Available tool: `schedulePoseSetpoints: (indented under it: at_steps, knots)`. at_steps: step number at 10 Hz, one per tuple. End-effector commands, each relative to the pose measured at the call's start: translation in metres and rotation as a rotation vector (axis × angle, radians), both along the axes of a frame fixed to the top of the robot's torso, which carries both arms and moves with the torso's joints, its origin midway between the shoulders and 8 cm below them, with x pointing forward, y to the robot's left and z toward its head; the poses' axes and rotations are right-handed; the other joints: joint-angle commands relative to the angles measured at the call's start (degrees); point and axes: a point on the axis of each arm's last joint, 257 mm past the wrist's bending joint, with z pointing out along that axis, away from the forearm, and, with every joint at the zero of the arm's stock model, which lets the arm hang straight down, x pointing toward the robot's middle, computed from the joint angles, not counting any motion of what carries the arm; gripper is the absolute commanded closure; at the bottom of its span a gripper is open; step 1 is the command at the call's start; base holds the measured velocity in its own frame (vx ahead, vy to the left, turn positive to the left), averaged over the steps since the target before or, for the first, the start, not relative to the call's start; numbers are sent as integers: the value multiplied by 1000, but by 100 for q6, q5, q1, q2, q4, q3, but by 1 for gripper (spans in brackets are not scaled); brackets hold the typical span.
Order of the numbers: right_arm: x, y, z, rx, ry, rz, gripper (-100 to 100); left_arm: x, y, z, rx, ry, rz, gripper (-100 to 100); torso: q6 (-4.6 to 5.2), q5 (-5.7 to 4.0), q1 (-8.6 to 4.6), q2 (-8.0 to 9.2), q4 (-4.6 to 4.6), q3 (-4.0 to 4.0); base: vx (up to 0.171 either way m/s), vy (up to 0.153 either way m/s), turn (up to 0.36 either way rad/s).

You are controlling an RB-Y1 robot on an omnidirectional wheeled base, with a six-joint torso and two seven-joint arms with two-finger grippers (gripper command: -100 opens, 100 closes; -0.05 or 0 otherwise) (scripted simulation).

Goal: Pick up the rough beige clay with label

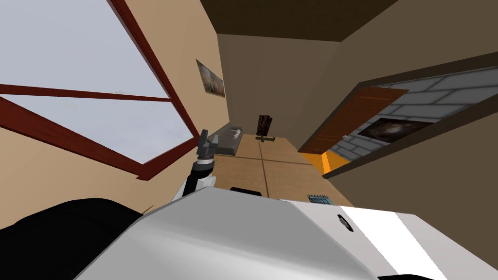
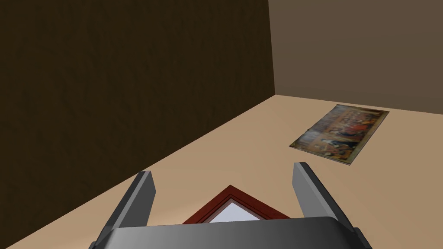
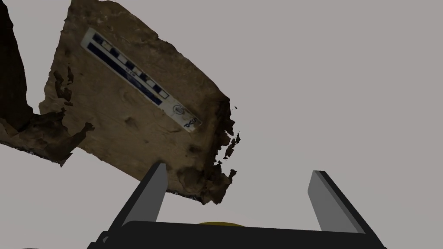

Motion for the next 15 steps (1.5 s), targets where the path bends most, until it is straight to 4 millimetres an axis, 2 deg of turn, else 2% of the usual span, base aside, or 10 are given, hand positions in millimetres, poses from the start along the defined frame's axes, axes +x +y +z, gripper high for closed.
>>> schedulePoseSetpoints:
  at_steps: [1, 2, 4, 5, 8, 9, 12, 13, 15]
  knots:
    - [1, -1, 1, -4, -12, -21, -100, 0, 0, 0, 0, 0, 0, 0, 0, 0, 0, 0, 0, 0, -5, -5, -24]
    - [-26, 22, -2, 11, 24, -28, -100, 0, 0, 0, 0, 0, 0, 0, -1, 1, 5, -5, -1, -3, -30, -6, 463]
    - [-22, 17, 0, -2, -1, -73, -100, 0, 0, 0, 0, 0, 0, 0, 1, -1, -4, 3, 0, 2, -30, -29, 24]
    - [-49, 43, -2, 16, 40, -82, -100, 0, 0, 0, 0, 0, 0, 0, 2, -1, -1, 0, 0, 0, -38, -19, 312]
    - [-45, 37, 0, -3, 9, -141, -100, 0, 0, 0, 0, 0, 0, 0, 1, 0, 0, -1, 0, 0, -21, -15, 60]
    - [-72, 63, 0, 15, 54, -147, -100, 0, 0, 0, 0, 0, 0, 0, 0, 1, 5, -7, -1, -4, -30, -6, 371]
    - [-70, 58, 1, -2, 27, -206, -100, 0, 0, 0, 0, 0, 0, 0, 2, 0, 0, -1, 0, 0, -24, -15, 42]
    - [-96, 86, 2, 18, 73, -218, -100, 0, 0, 0, 0, 0, 0, 0, 0, 1, 3, -6, -1, -3, -34, -9, 380]
    - [-95, 81, 3, 4, 55, -265, -100, 0, 0, 0, 0, 0, 0, 0, 1, 0, -2, 3, 1, 1, -30, -20, 73]
